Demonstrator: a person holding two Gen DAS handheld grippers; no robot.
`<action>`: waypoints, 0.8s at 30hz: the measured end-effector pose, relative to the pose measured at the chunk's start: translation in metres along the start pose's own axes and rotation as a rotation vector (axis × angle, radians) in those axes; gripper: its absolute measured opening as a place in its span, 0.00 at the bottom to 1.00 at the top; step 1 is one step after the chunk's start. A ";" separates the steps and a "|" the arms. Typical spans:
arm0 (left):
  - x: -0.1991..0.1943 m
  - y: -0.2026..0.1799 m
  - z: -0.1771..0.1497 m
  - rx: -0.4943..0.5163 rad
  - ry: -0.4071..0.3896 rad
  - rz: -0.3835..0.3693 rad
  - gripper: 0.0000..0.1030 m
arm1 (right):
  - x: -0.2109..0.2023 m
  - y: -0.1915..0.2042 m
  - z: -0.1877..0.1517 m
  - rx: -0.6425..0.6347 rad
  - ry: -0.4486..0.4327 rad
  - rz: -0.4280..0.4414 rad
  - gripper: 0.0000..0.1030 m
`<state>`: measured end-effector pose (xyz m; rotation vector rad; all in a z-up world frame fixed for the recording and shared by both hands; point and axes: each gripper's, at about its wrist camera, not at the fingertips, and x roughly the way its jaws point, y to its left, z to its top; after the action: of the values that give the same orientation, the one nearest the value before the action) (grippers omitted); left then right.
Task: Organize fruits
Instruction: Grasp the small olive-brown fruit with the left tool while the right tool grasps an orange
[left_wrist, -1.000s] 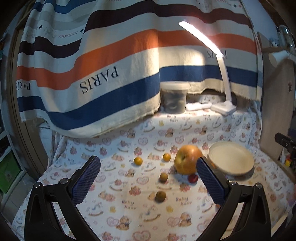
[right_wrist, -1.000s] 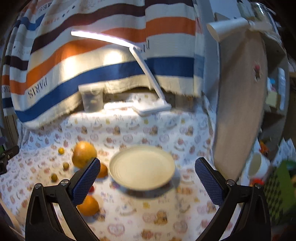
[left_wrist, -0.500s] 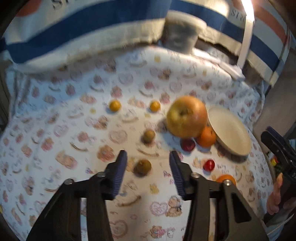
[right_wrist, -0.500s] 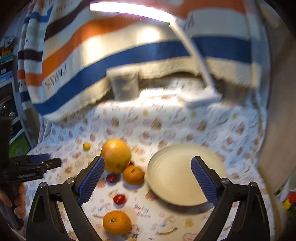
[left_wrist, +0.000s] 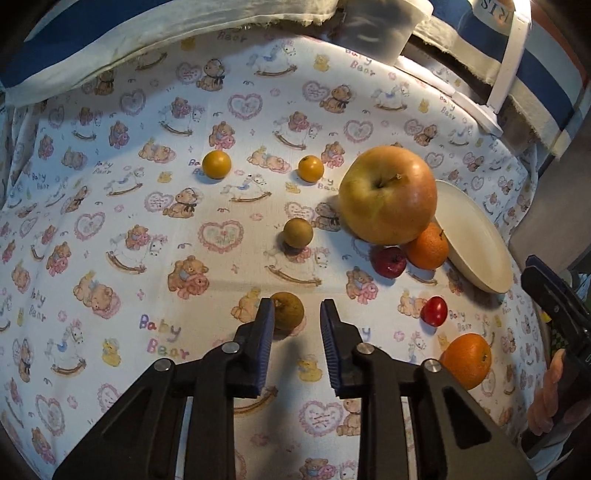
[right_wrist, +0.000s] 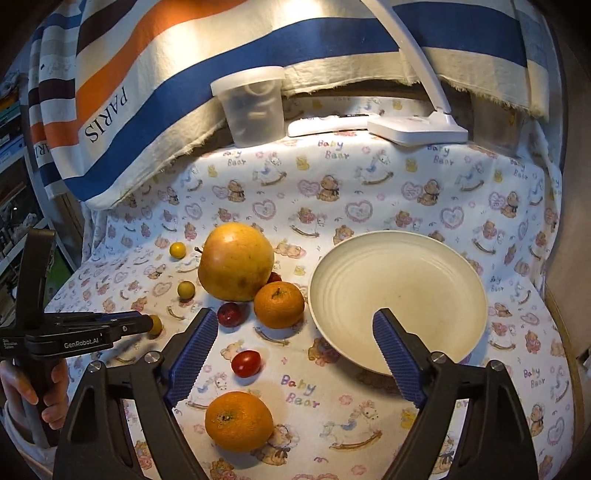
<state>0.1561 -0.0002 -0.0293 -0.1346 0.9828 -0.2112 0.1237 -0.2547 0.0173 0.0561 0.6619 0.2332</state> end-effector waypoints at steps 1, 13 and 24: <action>0.001 -0.001 0.000 0.006 -0.006 0.015 0.24 | 0.000 0.000 0.000 0.001 0.001 0.001 0.85; 0.017 -0.004 0.001 0.052 0.018 0.064 0.24 | 0.005 0.001 -0.001 0.019 0.016 0.031 0.85; -0.028 -0.025 -0.005 0.151 -0.209 0.074 0.22 | 0.007 0.012 -0.009 -0.014 0.082 0.059 0.84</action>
<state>0.1335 -0.0176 -0.0041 0.0184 0.7598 -0.1986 0.1212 -0.2413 0.0073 0.0532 0.7411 0.2981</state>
